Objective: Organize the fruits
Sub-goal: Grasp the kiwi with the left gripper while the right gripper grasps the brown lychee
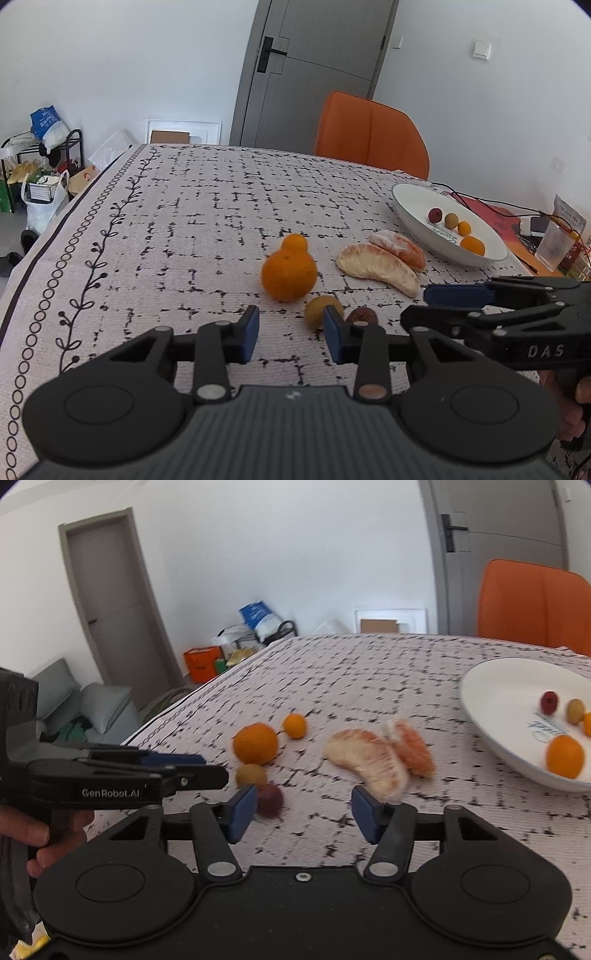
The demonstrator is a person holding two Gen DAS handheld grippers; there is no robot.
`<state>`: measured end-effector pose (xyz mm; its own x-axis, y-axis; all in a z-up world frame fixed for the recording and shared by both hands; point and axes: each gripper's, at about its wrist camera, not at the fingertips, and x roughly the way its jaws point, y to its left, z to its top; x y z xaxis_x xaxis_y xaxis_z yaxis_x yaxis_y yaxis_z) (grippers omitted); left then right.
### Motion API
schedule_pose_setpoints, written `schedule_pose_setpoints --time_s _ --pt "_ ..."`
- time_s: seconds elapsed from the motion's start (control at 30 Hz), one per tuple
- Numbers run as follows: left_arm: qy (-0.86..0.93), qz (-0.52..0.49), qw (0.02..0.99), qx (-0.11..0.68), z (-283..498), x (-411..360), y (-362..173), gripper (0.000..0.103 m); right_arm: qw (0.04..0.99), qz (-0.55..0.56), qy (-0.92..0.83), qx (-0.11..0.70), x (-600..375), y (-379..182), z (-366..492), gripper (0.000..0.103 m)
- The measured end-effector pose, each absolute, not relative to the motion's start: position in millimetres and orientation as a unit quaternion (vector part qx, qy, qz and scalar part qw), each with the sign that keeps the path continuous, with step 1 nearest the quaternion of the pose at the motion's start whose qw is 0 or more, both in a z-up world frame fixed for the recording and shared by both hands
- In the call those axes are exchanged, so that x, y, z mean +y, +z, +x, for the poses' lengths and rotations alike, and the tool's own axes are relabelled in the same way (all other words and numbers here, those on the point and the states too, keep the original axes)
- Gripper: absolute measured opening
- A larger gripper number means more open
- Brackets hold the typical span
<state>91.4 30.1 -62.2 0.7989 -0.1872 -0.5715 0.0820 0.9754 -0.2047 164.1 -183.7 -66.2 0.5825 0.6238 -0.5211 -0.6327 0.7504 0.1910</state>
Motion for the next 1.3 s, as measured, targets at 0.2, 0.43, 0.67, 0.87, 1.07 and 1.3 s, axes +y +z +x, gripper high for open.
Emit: schedule_pose_setpoints --time_s 0.2,0.43,0.67,0.87,1.07,1.3 --pt "-0.07 -0.087 0.944 0.312 89 37 -65 0.036 0.878 -0.019 0.37 0.303 -166 -71 169 0.042" --pt "-0.073 -0.089 0.944 0.31 91 40 -64 0.036 0.86 -0.016 0.395 0.323 -153 -81 177 0.023" --pt "-0.087 -0.083 0.943 0.31 97 31 -63 0.036 0.866 -0.008 0.385 0.319 -164 -78 174 0.022" --pt "-0.096 -0.078 0.941 0.314 103 21 -65 0.036 0.872 -0.005 0.375 0.315 -175 -75 174 0.022" --pt "-0.107 -0.07 0.939 0.32 111 9 -67 0.036 0.882 -0.003 0.354 0.31 -190 -72 174 0.022" --pt "-0.113 -0.063 0.939 0.32 115 -5 -64 0.025 0.899 0.008 0.322 0.298 -211 -68 174 0.022"
